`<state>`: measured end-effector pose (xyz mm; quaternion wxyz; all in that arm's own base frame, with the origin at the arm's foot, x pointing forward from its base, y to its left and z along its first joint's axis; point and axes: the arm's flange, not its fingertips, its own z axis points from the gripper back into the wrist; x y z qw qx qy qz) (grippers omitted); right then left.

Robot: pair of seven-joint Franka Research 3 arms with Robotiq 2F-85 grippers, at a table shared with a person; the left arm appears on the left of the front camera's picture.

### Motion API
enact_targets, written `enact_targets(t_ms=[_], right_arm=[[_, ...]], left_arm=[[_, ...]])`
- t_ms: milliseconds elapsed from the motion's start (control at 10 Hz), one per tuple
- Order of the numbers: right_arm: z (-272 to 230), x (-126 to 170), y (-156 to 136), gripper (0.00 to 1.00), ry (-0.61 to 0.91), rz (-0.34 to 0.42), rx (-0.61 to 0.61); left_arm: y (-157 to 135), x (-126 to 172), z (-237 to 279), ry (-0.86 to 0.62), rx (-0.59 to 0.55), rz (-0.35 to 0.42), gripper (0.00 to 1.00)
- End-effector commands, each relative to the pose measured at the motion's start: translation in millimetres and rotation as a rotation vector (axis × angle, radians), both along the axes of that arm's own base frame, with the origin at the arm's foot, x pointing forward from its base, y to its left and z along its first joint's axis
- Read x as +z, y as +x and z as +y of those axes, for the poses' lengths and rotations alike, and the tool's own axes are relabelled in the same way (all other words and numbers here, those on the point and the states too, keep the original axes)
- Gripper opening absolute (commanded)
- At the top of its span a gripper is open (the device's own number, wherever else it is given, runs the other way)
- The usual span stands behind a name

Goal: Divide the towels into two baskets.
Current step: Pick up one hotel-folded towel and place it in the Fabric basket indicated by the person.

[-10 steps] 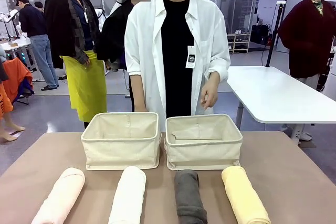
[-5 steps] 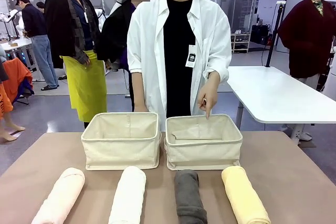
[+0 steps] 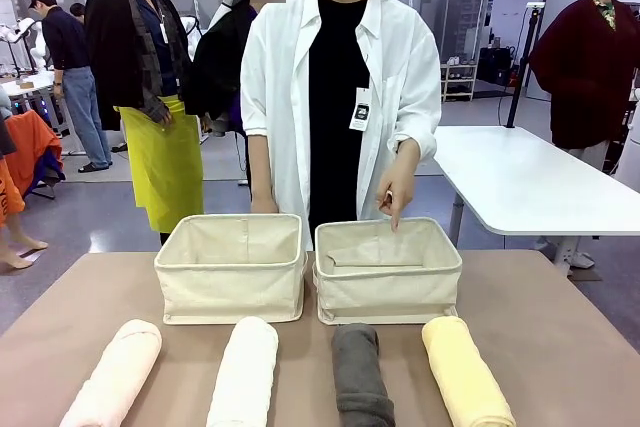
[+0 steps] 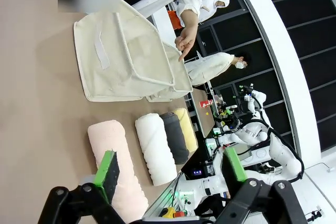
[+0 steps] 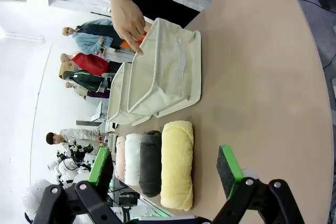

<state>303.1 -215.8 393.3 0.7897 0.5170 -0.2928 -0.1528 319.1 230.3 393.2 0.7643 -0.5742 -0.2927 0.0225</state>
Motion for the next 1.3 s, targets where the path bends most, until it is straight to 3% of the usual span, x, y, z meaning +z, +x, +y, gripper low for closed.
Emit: enact_targets(t_ms=[0,500,700,900,1200], right_arm=[[18,17,9,1.0,-0.078,0.027,0.032],[156,62,62,1.0,-0.515,0.206,0.221],[208,56,74,1.0,-0.599,0.228,0.279],[254,41,68,1.0,-0.666,0.279,0.359],[297,14,65,1.0,-0.773,0.334,0.35]], left_arm=[[-4,0,2,-0.009,-0.004,-0.006,1.0],[-4,0,2,-0.009,-0.004,-0.006,1.0],[-4,0,2,-0.009,-0.004,-0.006,1.0],[-4,0,2,-0.009,-0.004,-0.006,1.0],[-4,0,2,-0.009,-0.004,-0.006,1.0]])
